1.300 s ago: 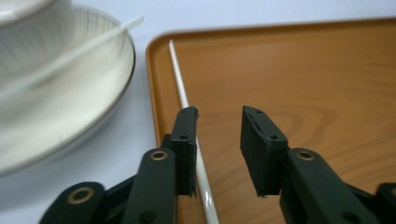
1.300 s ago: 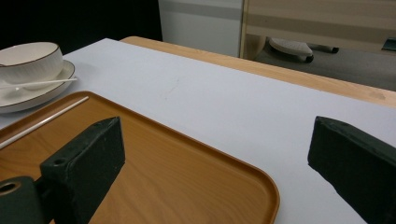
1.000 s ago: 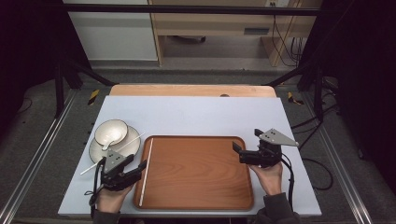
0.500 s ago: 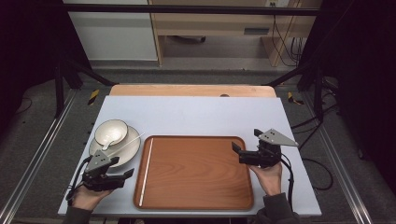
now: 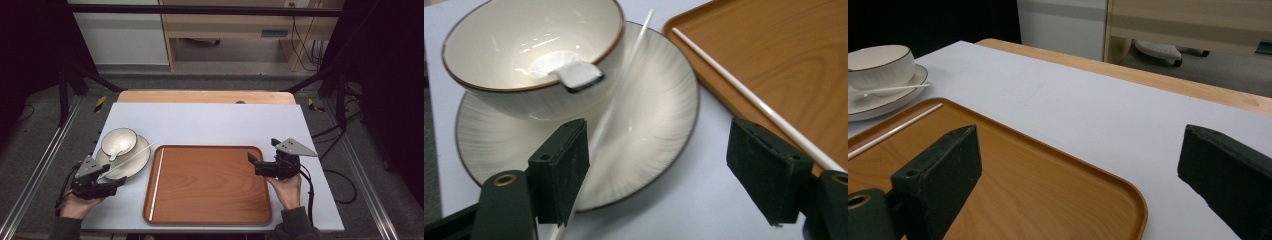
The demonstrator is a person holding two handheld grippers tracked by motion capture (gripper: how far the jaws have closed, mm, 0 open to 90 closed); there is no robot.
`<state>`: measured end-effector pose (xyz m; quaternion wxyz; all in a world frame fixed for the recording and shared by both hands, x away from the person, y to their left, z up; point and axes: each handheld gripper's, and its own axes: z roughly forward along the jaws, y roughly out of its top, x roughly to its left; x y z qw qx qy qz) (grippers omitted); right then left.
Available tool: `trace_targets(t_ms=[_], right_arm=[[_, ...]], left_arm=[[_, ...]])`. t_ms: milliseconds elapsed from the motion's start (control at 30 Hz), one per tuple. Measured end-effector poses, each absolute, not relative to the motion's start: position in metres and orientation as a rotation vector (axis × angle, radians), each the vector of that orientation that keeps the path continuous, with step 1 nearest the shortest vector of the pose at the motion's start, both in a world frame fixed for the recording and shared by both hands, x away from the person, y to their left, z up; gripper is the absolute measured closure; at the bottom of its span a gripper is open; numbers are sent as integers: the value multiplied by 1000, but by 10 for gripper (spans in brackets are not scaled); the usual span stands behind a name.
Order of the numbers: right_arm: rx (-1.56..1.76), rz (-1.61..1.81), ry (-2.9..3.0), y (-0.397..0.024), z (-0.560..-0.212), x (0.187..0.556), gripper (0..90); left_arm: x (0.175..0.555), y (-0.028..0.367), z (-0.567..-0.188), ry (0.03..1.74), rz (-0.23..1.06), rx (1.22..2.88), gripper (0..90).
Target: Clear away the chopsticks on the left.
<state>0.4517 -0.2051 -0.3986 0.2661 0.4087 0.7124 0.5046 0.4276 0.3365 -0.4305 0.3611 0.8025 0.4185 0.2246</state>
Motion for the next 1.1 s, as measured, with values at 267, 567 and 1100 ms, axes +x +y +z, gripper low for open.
trace_targets(t_ms=[267,567,1100], right_arm=[[1108,1360,1922,-205,-398,451,42],[1104,1356,1922,-205,-399,452,42],[1110,1351,1935,-203,-402,453,42]], left_arm=[[454,339,-438,1102,609,2126,211],[458,344,-448,1124,605,2165,294],[462,349,-454,1123,583,2193,641]])
